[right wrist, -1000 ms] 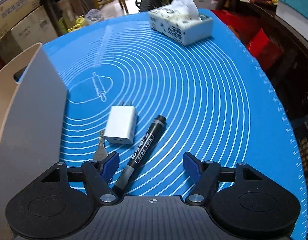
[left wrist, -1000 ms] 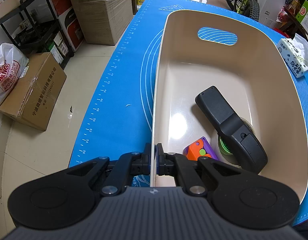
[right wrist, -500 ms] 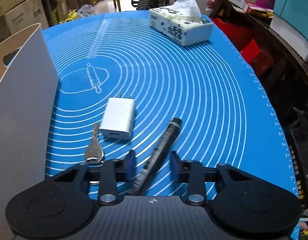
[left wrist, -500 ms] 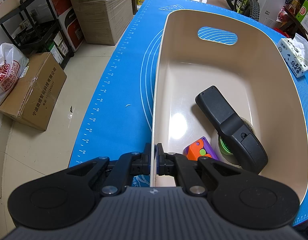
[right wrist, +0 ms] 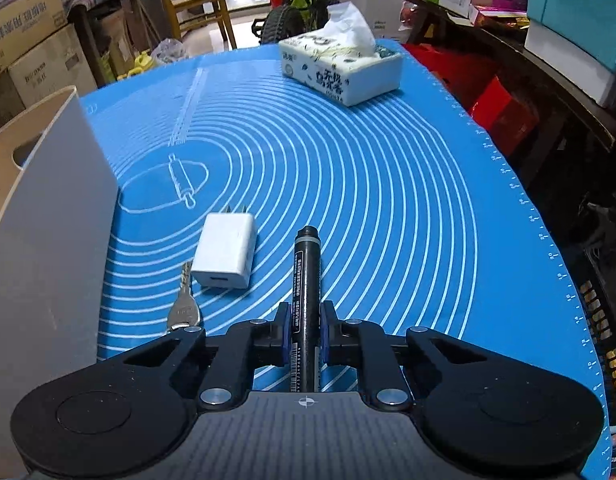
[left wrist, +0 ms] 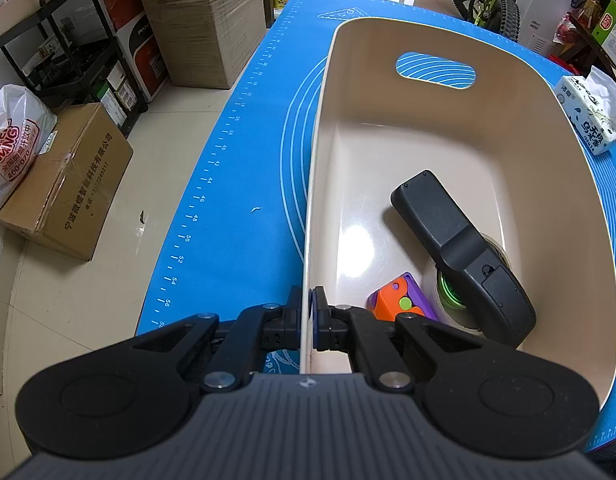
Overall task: Organize rigid objects
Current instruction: 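Lift the black marker, lower it into the basket and open the right tool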
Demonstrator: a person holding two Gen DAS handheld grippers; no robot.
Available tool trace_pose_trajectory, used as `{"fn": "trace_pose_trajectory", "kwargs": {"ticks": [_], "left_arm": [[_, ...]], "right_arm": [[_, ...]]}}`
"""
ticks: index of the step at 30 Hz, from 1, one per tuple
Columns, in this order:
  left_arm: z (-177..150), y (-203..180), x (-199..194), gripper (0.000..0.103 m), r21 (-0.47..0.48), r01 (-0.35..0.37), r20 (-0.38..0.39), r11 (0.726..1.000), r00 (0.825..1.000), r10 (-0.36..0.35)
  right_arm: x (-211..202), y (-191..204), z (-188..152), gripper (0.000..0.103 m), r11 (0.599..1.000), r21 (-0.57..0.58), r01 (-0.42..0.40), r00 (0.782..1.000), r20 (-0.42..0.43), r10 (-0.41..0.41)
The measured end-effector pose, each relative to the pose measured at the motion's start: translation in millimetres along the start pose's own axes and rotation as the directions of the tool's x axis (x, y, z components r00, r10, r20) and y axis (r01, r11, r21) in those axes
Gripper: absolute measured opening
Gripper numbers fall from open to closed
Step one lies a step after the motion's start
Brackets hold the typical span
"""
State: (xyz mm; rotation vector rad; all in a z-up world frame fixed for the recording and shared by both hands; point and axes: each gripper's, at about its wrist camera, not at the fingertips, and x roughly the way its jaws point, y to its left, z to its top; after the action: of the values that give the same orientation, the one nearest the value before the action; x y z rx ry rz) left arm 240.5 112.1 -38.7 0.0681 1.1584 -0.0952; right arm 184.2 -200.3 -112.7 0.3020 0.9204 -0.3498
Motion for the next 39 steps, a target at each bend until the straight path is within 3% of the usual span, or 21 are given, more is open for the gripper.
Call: {"fn": "trace_pose_trajectory", "kwargs": {"ticks": [13, 24, 30, 39], "left_arm": [[0.0, -0.2, 0.2, 0.006, 0.001, 0.0, 0.0, 1.0, 1.0, 0.0], [-0.2, 0.2, 0.5, 0.005, -0.003, 0.001, 0.0, 1.0, 1.0, -0.001], [-0.3, 0.2, 0.5, 0.005, -0.002, 0.002, 0.0, 1.0, 1.0, -0.002], [-0.2, 0.1, 0.5, 0.005, -0.002, 0.002, 0.0, 1.0, 1.0, -0.002]], "right_arm": [[-40.2, 5.5, 10.7, 0.024, 0.996, -0.012, -0.089, 0.989, 0.117, 0.09], [-83.0, 25.6, 39.4, 0.025, 0.985, -0.027, -0.171, 0.959, 0.223, 0.173], [-96.7, 53.9, 53.6, 0.025, 0.972, -0.059, -0.225, 0.937, 0.26, 0.233], [-100.8, 108.1, 53.4, 0.024, 0.942, -0.17, -0.289, 0.913, 0.247, 0.324]]}}
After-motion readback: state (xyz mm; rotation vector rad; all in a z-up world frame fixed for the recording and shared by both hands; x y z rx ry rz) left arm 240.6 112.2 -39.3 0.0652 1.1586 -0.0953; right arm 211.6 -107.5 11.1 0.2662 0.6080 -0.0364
